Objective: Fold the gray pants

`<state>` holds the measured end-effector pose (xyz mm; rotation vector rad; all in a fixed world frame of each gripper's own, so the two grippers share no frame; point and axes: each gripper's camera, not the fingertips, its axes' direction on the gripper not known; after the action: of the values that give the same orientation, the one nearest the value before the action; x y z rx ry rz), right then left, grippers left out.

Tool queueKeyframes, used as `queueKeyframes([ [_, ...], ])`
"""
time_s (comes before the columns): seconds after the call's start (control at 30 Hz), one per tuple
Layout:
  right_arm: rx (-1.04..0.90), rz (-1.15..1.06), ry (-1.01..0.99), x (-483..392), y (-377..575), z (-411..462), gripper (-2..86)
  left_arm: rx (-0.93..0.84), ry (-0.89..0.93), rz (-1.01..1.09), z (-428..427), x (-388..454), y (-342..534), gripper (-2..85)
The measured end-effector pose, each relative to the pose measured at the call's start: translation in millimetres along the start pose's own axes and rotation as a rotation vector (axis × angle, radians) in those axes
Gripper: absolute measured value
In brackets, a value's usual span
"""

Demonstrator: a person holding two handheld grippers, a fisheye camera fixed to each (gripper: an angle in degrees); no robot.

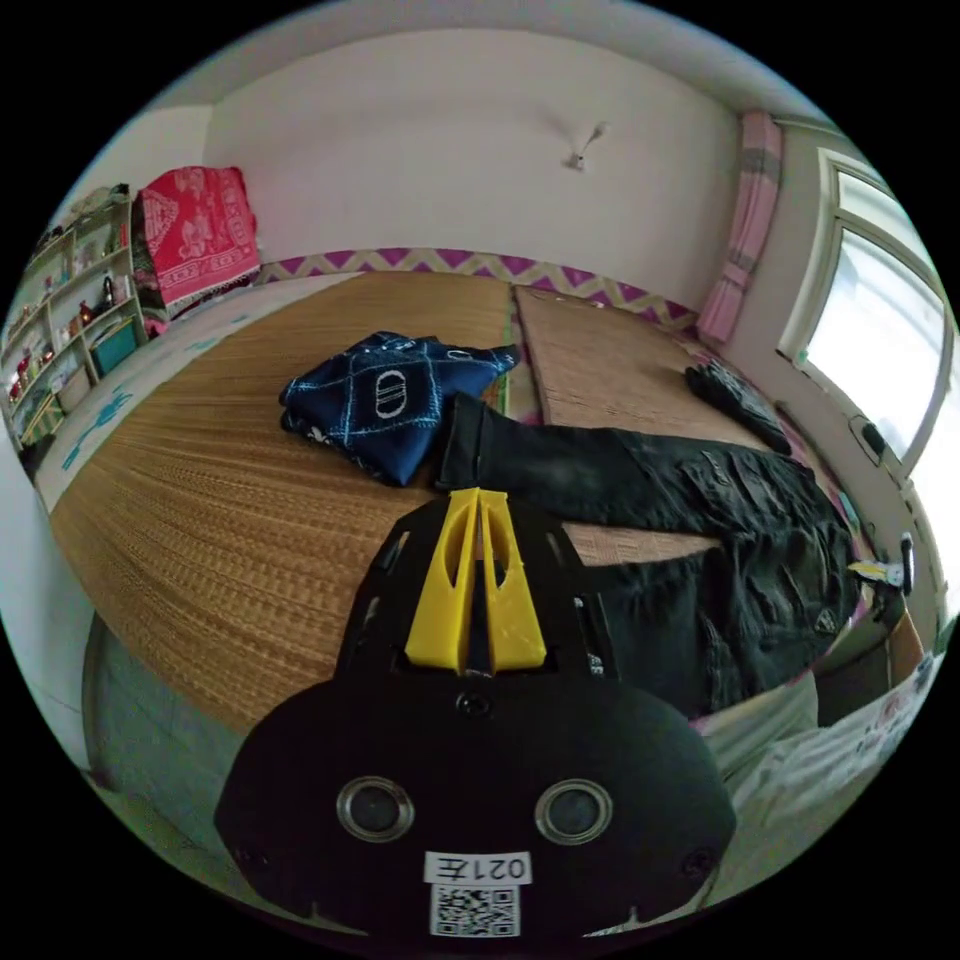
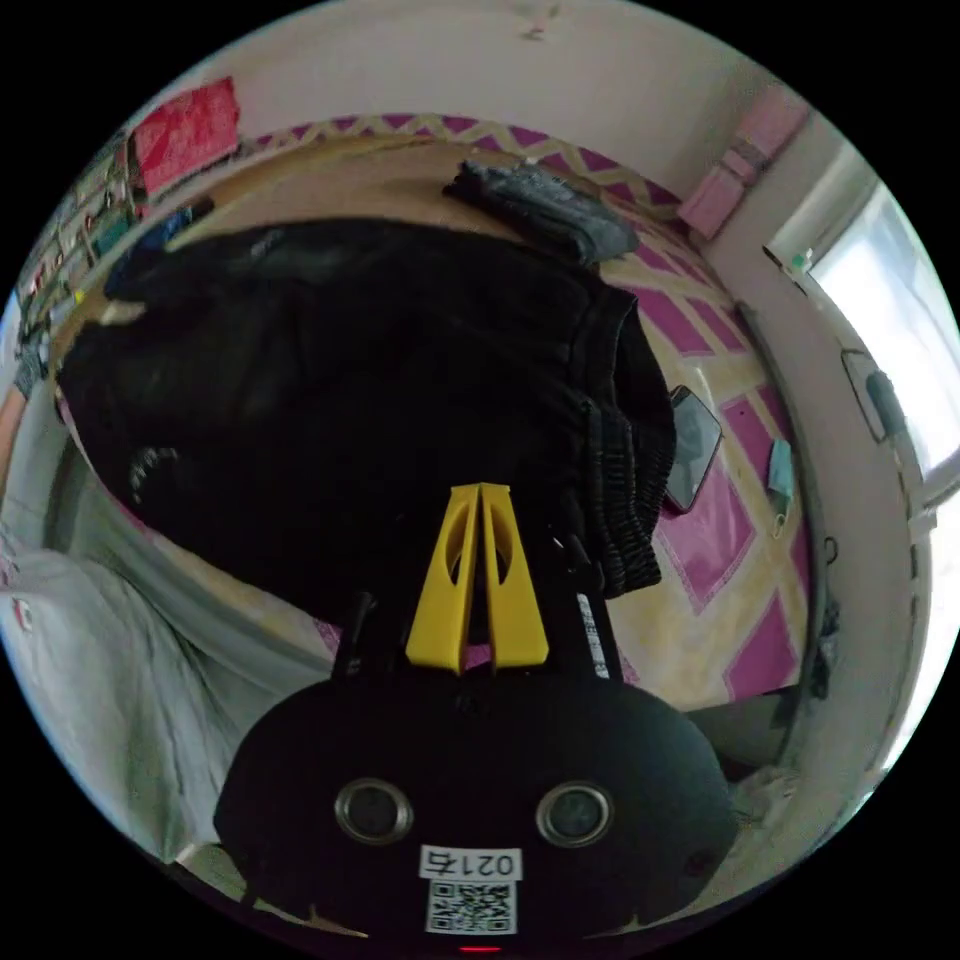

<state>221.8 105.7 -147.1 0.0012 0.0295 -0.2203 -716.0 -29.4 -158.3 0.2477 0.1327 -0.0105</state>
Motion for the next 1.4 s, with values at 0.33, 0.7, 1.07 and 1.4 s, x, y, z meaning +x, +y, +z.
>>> queueKeyframes([
  [0.33, 0.154, 0.04, -0.18, -25, -46, -29, -0.8, -0.372, -0.018, -0.011, 119, -19, -95, -1.0],
  [0.7, 0.095, -0.049, -0.199, -70, -62, -13, -0.9, -0.238, -0.189, -0.047, 139, -23, -128, -1.0],
  [1.07, 0.133, -0.004, -0.303, -40, -38, -13, -1.0, -0.137, 0.131, 0.096, 60, 77, -42, -0.9],
  [1.4, 0.124, 0.113, -0.283, -7, 21, -24, 0.2, -0.107, -0.075, 0.136, -11, 214, 33, 2.6],
])
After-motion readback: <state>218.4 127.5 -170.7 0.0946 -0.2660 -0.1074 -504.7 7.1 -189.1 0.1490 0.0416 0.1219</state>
